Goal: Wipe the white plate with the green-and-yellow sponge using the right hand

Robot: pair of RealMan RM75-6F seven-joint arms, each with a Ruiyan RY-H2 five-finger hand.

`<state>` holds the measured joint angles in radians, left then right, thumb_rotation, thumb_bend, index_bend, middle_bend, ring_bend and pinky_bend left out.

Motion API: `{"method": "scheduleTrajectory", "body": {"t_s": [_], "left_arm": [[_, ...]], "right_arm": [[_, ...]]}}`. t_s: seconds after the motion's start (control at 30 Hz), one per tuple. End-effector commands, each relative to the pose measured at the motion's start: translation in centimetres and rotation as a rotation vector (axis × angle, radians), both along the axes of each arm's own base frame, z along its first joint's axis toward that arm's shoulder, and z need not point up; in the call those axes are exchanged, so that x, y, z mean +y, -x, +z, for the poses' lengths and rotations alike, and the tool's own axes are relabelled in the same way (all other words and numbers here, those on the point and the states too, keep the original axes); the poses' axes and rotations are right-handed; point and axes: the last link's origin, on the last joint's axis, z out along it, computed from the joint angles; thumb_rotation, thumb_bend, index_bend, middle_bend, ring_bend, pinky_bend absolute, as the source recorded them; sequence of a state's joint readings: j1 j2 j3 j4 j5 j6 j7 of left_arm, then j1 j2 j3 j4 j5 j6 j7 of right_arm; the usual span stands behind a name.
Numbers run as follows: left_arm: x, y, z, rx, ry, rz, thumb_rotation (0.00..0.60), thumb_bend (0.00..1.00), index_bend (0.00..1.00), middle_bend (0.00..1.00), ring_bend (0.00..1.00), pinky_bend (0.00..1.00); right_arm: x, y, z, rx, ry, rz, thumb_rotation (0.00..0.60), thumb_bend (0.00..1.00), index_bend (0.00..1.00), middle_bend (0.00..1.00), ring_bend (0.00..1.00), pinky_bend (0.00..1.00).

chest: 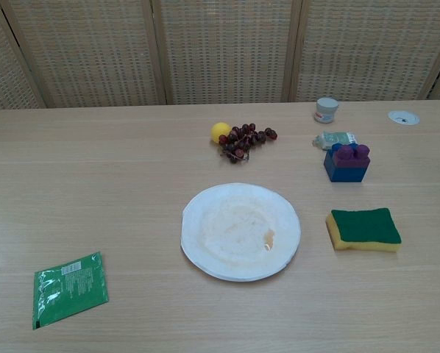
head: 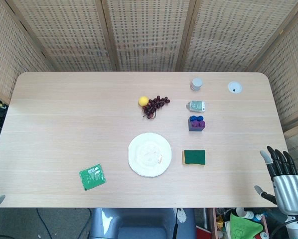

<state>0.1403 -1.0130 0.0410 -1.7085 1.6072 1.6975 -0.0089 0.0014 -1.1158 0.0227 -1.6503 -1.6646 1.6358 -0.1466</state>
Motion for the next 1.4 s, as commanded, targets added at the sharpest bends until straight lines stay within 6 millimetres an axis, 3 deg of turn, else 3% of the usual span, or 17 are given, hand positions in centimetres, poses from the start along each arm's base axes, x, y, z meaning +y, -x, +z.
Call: {"method": "scheduleTrajectory", "body": {"t_s": [0.03, 0.27, 0.63, 1.03, 1.2, 1.4], "left_arm": [[0.0, 0.0, 0.0, -0.001, 0.006, 0.003, 0.600, 0.00, 0.00, 0.00, 0.00, 0.00], [0.2, 0.0, -0.4, 0.006, 0.017, 0.008, 0.600, 0.00, 0.00, 0.00, 0.00, 0.00], [1.7, 0.6, -0.6, 0.014, 0.017, 0.053, 0.600, 0.00, 0.00, 0.00, 0.00, 0.00], [3.5, 1.0, -1.3, 0.047, 0.028, 0.108, 0.600, 0.00, 0.00, 0.00, 0.00, 0.00], [4.0, 1.4, -1.5, 0.048, 0.044, 0.136, 0.600, 0.00, 0.00, 0.00, 0.00, 0.00], [4.3, 1.7, -1.4, 0.047, 0.045, 0.154, 0.600, 0.00, 0.00, 0.00, 0.00, 0.00]], "right_arm": [[0.0, 0.1, 0.0, -0.002, -0.006, -0.004, 0.600, 0.00, 0.00, 0.00, 0.00, 0.00], [-0.6, 0.1, -0.7, -0.038, -0.079, 0.009, 0.600, 0.00, 0.00, 0.00, 0.00, 0.00], [-7.4, -2.6, -8.1, 0.031, -0.374, 0.160, 0.600, 0.01, 0.02, 0.01, 0.00, 0.01], [-13.6, -4.3, -14.6, 0.192, -0.443, 0.094, 0.600, 0.02, 0.11, 0.16, 0.05, 0.25], [-15.2, -5.3, -16.3, 0.227, -0.459, 0.074, 0.600, 0.02, 0.14, 0.21, 0.10, 0.34], [-16.1, -6.7, -18.6, 0.265, -0.476, 0.059, 0.600, 0.03, 0.14, 0.21, 0.11, 0.36]]}}
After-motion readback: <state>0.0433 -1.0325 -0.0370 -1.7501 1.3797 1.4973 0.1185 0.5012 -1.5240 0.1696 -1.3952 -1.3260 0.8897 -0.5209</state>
